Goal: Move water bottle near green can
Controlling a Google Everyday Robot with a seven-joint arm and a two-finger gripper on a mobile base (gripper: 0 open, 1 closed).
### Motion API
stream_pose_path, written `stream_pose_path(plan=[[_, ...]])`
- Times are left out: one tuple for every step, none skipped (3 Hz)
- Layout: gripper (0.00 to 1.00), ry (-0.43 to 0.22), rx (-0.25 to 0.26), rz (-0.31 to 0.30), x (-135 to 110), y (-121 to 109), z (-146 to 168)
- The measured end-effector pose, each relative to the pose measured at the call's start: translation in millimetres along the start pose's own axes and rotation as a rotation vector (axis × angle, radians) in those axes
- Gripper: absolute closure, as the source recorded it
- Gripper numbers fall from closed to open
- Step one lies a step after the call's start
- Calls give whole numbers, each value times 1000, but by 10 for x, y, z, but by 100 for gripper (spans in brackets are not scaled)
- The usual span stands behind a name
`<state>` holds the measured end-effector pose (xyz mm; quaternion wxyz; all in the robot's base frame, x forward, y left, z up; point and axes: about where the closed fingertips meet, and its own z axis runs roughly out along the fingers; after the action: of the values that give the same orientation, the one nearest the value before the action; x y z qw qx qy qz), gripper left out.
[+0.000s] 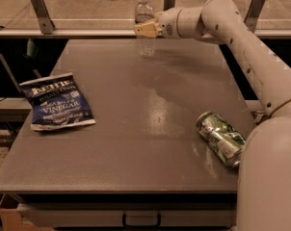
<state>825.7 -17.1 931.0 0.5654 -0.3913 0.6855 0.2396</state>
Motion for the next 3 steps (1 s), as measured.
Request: stream_pose_path(plan=[[87, -9, 1, -2, -77, 15, -110], [100, -26, -26, -40, -265, 100, -395], [100, -13, -91, -90, -372, 244, -826]])
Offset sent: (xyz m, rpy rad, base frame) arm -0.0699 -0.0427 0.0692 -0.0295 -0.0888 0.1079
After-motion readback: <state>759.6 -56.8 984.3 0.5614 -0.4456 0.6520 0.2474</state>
